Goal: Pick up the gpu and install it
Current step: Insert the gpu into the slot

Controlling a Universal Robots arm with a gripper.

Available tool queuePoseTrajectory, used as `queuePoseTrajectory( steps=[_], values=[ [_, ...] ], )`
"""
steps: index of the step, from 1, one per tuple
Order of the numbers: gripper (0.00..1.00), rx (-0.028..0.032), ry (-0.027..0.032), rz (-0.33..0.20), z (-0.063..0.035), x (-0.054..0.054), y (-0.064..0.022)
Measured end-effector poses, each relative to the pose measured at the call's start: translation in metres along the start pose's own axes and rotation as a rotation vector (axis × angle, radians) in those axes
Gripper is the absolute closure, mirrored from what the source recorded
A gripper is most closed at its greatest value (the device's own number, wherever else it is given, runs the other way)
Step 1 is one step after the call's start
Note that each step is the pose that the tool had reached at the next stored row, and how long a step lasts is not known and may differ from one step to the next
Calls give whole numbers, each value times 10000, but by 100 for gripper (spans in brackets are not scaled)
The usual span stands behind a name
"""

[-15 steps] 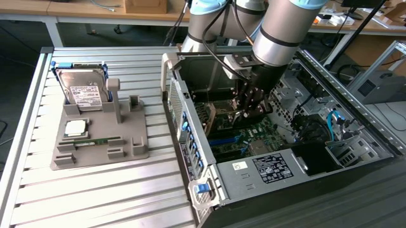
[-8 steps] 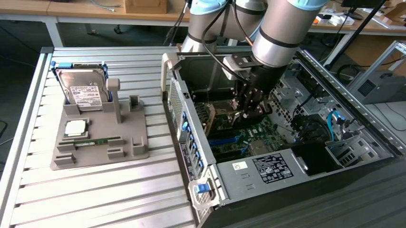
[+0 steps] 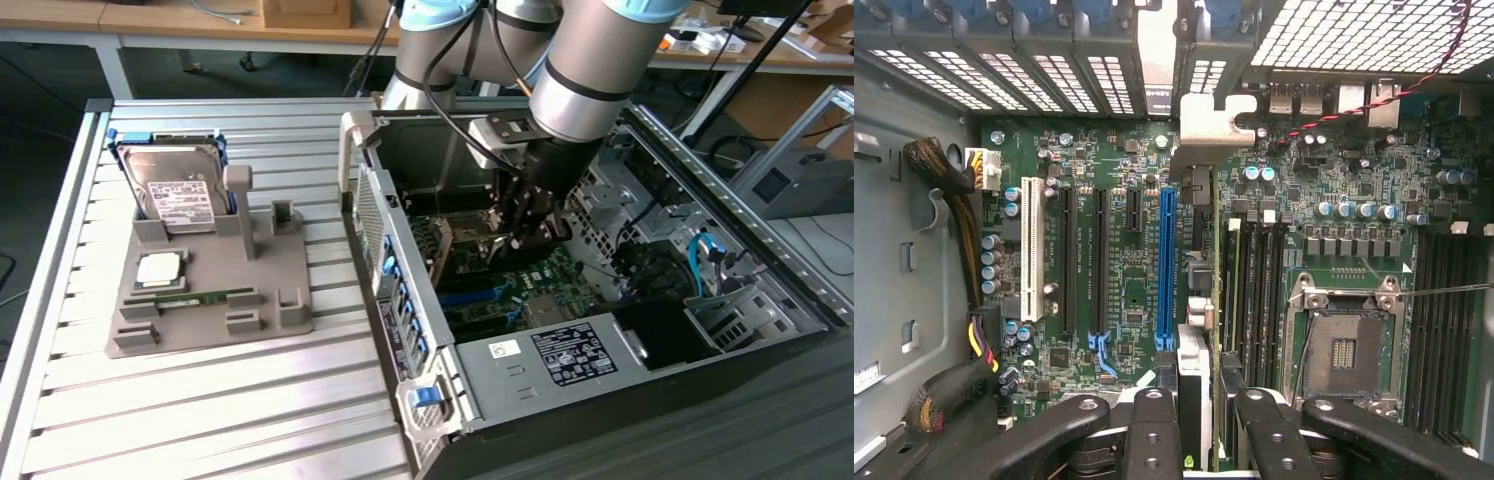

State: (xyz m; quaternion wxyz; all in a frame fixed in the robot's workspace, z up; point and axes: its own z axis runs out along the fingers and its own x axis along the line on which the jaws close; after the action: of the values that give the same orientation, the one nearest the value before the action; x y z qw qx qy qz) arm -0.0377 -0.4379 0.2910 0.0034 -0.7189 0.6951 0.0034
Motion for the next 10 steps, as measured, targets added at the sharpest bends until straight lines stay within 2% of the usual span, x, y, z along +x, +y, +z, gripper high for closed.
queuePoseTrajectory(
  steps=[10],
  values=[
    [73, 0, 0, -1, 0, 31, 16]
  ],
)
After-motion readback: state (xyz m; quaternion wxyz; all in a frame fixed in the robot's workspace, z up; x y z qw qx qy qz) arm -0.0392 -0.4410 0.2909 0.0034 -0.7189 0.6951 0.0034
